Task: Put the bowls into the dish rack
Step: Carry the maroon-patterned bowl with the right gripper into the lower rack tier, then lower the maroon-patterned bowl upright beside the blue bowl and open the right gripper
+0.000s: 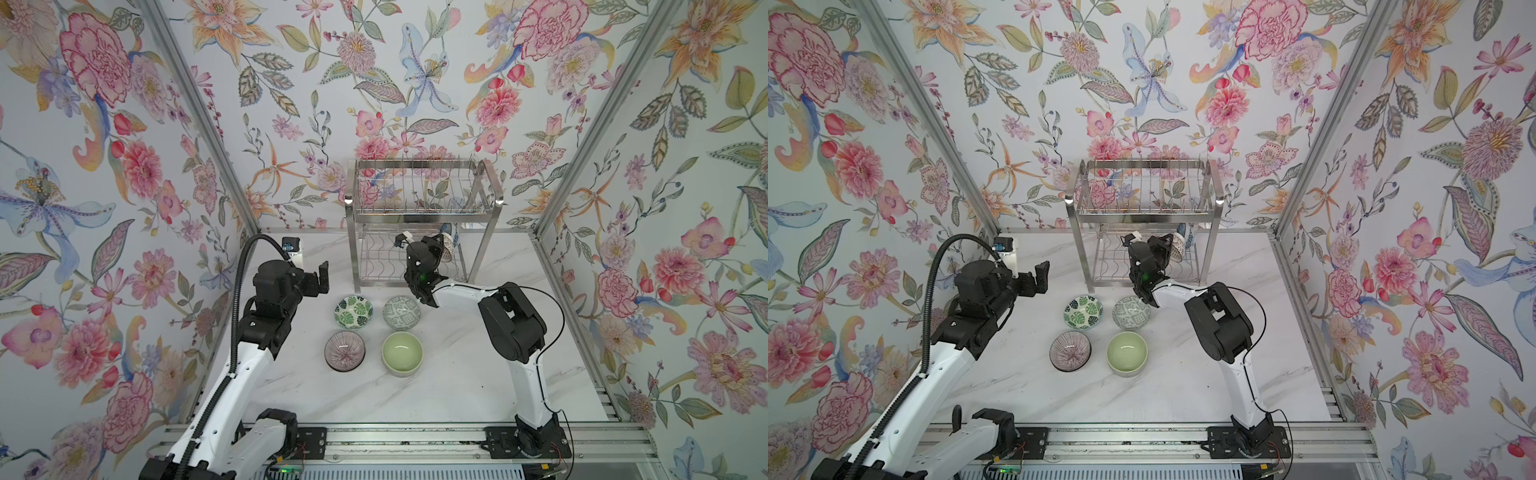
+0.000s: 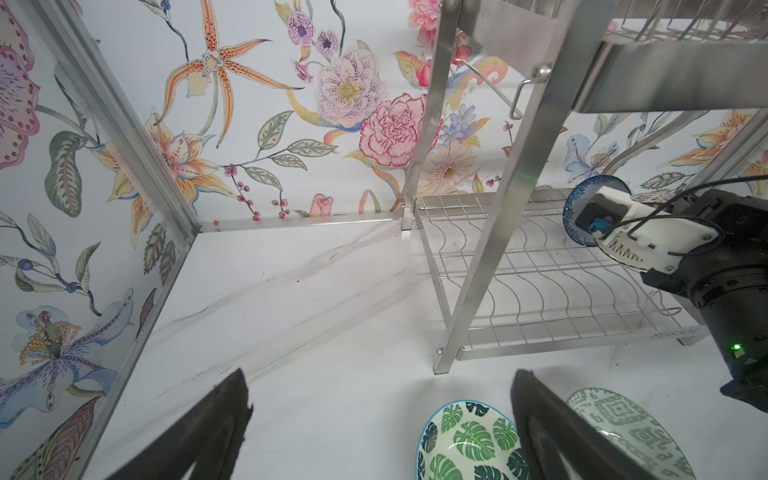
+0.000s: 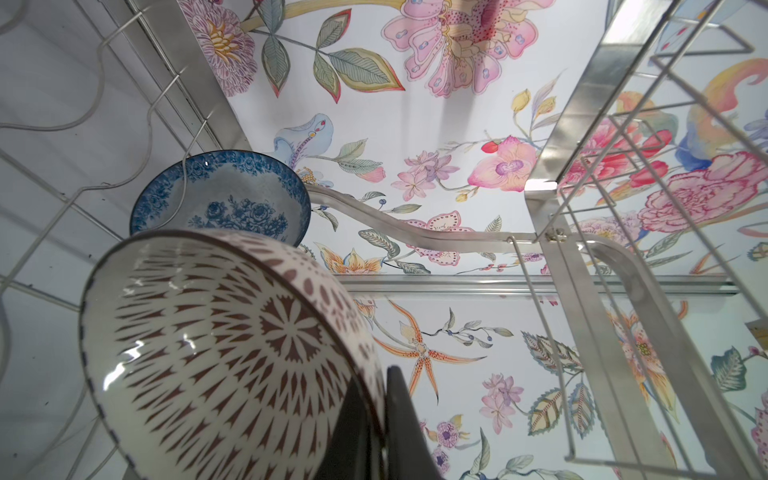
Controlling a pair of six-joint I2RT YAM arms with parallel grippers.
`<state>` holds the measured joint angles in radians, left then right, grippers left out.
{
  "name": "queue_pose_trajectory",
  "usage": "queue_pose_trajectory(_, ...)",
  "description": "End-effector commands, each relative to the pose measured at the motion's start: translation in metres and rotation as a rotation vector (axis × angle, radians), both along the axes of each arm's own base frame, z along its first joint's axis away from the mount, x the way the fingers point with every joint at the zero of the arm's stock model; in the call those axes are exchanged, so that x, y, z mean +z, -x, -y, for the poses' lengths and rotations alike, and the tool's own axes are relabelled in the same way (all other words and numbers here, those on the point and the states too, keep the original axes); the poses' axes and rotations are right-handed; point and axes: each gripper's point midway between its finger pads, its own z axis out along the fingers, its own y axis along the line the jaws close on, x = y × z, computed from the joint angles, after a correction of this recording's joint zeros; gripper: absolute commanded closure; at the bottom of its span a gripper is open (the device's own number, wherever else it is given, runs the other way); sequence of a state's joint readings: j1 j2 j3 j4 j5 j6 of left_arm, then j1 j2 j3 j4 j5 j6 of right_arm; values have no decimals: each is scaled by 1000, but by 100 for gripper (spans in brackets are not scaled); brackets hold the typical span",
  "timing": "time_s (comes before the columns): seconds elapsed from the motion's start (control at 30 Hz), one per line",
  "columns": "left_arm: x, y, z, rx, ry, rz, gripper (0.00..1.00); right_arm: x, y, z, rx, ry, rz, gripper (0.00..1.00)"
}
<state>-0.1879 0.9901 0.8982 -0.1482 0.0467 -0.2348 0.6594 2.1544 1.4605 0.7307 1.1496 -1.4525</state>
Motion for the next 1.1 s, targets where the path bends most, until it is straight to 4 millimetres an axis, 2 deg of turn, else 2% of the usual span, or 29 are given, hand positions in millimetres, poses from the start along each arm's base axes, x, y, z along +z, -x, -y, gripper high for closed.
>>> queue_pose_trajectory(0.0, 10, 4, -9, 36, -1, 15, 1, 15, -1, 6, -46, -48, 60, 100)
queue_pose_trajectory(0.03, 11, 4, -9, 40, -2, 18, 1, 12, -2, 6, -48, -47, 52, 100)
queue_pose_trajectory(0.1, 12, 5, -11, 46, -6, 21, 1, 8, -9, 23, -83, -41, 40, 100)
queue_pose_trajectory(0.33, 10, 2, -10, 44, -9, 15, 1, -5, -12, 38, -106, -34, 7, 100)
queue_pose_trajectory(0.7, 9, 1, -10, 42, -12, 12, 1, -31, -9, 44, -118, -43, -40, 100)
queue_pose_trajectory(1.07, 10, 1, -8, 36, -1, 23, 1, -41, -6, 49, -122, -37, -57, 100)
